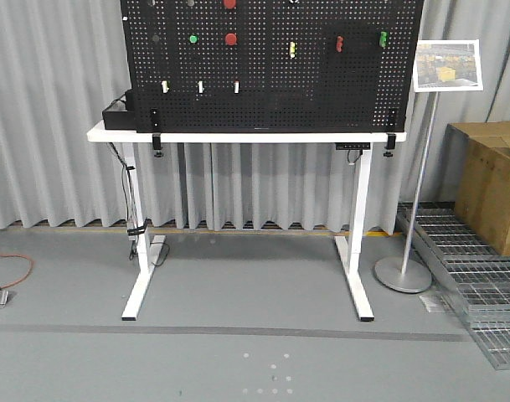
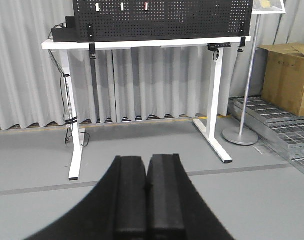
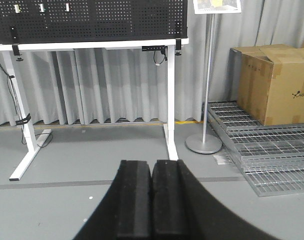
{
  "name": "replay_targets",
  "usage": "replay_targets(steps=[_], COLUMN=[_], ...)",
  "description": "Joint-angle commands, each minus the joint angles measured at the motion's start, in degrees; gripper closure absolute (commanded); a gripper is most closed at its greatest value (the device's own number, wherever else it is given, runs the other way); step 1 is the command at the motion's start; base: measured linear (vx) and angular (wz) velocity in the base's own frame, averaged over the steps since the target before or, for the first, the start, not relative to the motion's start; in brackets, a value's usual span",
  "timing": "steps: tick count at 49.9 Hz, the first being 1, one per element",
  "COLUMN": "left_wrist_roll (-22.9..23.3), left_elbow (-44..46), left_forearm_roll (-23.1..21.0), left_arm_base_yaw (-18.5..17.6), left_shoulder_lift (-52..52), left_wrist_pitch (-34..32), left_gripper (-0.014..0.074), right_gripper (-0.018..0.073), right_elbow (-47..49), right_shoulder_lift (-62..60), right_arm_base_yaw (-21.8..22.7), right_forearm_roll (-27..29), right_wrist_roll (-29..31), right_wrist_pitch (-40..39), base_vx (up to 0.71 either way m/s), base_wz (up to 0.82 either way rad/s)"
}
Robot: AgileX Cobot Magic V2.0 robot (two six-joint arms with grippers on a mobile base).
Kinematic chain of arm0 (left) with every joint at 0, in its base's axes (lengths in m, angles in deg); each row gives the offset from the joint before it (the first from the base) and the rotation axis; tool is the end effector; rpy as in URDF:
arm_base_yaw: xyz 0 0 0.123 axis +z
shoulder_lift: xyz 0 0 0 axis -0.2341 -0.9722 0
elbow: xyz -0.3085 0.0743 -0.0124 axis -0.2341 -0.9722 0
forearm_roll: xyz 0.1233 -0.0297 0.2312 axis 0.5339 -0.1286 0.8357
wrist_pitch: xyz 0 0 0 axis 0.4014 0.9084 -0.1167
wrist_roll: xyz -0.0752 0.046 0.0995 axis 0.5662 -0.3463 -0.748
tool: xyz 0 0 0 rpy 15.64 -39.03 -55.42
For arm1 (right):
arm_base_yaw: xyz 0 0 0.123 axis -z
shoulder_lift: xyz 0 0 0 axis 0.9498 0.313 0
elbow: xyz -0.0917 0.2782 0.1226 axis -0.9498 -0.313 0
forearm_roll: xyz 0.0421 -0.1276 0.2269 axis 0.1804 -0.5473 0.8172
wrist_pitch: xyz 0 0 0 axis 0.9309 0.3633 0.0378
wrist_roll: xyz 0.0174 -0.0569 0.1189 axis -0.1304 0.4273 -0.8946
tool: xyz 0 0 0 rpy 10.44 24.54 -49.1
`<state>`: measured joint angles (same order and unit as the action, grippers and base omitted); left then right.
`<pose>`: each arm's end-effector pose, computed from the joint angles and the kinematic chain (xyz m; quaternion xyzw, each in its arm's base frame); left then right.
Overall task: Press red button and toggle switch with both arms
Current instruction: 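Drive the base forward toward the black pegboard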
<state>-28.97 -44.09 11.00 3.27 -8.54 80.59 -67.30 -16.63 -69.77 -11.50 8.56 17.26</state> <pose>0.0765 -0.0142 0.1911 0.0605 0.7210 -0.0676 0.6870 0.0773 -0.0053 0.1863 0.0233 0.7332 -0.0157 0.6795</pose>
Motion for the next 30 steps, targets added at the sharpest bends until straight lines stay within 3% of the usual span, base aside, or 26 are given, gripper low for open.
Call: replay_targets(steps=[1,30], left_wrist_roll=[0.5,0.5], left_elbow=[-1.9,-1.9], left_forearm_roll=[0.1,0.1], left_arm_base_yaw=[-0.1,-0.1], left_shoulder_lift=[0.9,0.9], left_wrist_pitch=[-4.7,-4.7], left_gripper=[0.0594,0.0594], right_gripper=[0.0562,0.0562], right_elbow=[-0.6,-0.6], right_shoulder_lift=[-0.6,-0.6], right_arm_base_yaw=[0.3,0.3], right_forearm_roll=[-0.7,-0.7], right_wrist_roll=[0.1,0.1], right_wrist_pitch=[-4.8,-4.8], base_vx=[0.02,0.15], base_wz=[-0.01,-0.05])
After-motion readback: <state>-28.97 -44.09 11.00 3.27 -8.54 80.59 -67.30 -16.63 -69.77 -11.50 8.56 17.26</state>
